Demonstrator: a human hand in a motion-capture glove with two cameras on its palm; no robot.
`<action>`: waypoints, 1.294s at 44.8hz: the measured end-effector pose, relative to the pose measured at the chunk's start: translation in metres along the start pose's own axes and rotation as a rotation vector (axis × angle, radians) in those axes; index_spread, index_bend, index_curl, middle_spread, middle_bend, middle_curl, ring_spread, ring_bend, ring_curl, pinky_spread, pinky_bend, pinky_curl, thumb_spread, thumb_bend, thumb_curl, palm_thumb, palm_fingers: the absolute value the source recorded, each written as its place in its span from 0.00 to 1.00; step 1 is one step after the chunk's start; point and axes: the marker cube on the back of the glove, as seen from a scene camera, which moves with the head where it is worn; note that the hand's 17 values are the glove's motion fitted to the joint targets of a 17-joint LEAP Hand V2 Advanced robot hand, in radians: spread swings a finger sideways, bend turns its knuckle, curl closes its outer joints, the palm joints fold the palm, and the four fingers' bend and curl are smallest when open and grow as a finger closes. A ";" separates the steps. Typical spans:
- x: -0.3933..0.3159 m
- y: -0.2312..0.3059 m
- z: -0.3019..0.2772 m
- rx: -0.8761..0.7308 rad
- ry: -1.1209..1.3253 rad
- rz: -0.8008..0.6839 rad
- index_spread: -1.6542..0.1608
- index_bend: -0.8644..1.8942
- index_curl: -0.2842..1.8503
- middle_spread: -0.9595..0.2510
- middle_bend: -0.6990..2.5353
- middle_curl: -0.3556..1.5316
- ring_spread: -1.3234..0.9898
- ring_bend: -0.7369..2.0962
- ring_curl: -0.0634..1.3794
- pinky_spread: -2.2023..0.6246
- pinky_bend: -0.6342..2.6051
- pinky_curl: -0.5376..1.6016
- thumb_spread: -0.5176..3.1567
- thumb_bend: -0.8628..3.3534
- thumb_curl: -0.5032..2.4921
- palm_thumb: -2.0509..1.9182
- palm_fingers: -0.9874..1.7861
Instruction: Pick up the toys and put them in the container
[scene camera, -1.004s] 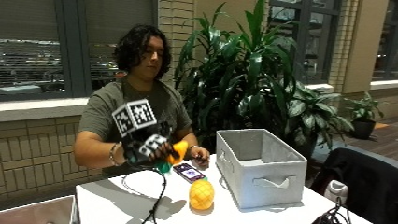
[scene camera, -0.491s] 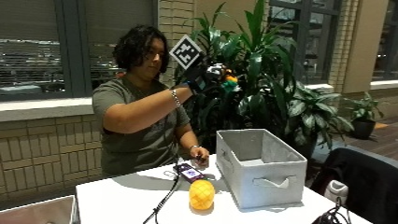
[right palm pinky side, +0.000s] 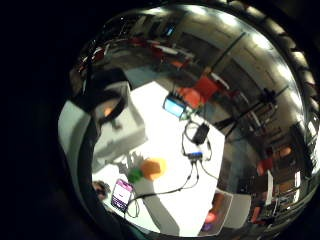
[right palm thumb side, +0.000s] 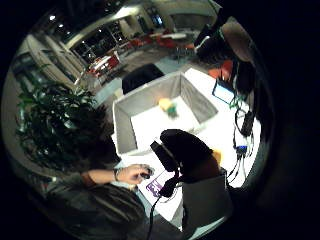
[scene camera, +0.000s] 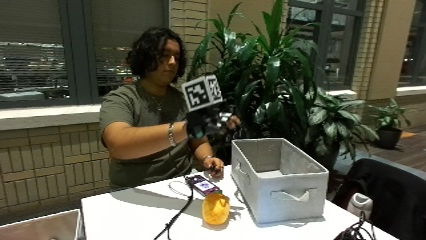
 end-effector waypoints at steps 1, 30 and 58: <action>0.006 0.010 0.011 -0.032 -0.013 0.001 0.70 0.48 0.27 0.41 0.58 0.71 0.34 0.83 0.71 0.60 0.67 0.67 0.47 0.19 0.25 0.55 0.51; 0.030 0.119 0.222 -0.293 -0.207 0.332 0.70 0.56 0.34 0.61 0.38 0.54 0.48 0.48 0.40 0.74 0.49 0.47 0.49 0.26 0.31 0.65 0.48; -0.077 0.003 -0.089 0.298 -0.415 0.072 0.66 0.57 0.45 0.43 0.47 0.73 0.37 0.68 0.56 0.64 0.55 0.50 0.33 0.25 0.42 0.68 0.63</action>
